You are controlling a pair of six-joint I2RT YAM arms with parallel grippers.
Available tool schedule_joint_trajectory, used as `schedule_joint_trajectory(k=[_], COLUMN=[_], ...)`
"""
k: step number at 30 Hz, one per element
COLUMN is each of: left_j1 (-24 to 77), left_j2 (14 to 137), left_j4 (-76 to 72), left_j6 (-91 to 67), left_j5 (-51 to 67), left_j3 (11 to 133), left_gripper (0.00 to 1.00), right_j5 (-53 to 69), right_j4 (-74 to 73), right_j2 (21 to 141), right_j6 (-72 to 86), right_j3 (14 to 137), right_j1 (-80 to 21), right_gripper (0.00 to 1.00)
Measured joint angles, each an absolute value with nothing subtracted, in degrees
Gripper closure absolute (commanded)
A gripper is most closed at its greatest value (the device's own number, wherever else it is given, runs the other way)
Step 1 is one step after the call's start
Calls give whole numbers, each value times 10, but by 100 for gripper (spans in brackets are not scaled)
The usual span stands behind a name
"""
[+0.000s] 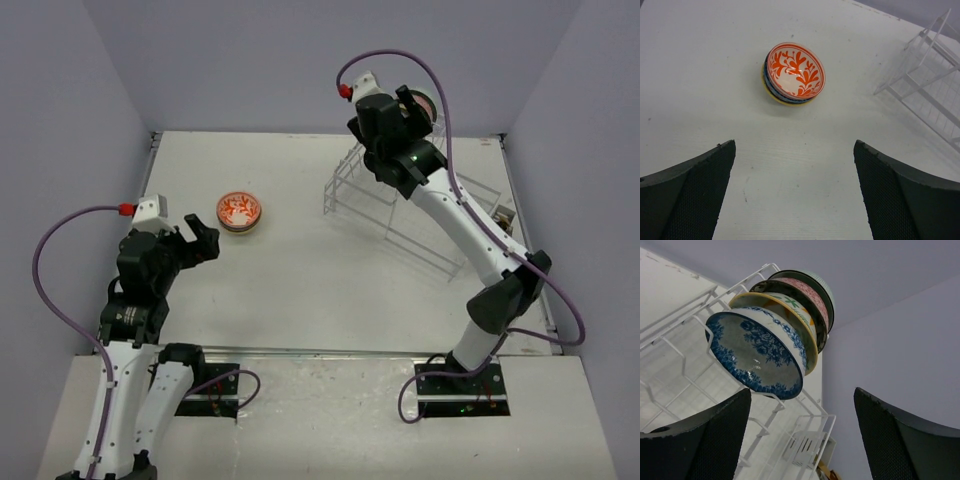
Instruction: Unload the bowls from the dish rack
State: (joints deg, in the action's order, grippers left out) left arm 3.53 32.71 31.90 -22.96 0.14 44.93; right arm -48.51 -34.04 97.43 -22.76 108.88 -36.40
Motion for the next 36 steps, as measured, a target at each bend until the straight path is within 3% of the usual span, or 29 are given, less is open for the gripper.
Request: schedule_joint_trajectory(k=[11, 13, 22, 25, 29, 35, 36], left_j1=[65, 65, 65, 65, 66, 66, 66], left_j2=[346, 353, 372, 371, 371, 371, 371], left_j4=[317, 317, 317, 317, 317, 310, 310], left_j6=[-230, -230, -230, -230, -230, -229, -229], left_j5=[-17, -17, -14, -13, -11, -8, -8], left_j3=[440, 438, 435, 435, 435, 435, 435], left_gripper=[0, 0, 0, 0, 0, 0, 0], right_j5=[-499, -501, -513, -524, -535, -563, -566], right_j4=[-282, -268, -232, -213, -199, -191, -189], right_j2=[1032, 1045, 1082, 1082, 1082, 1082, 1082], right_j6=[-323, -333, -347, -349, -354, -372, -375], right_j3=[1102, 1102, 1097, 1091, 1087, 1076, 1074], right_j1=[-335, -329, -323, -322, -322, -319, -320], right_gripper=[37, 47, 68, 69, 82, 92, 99])
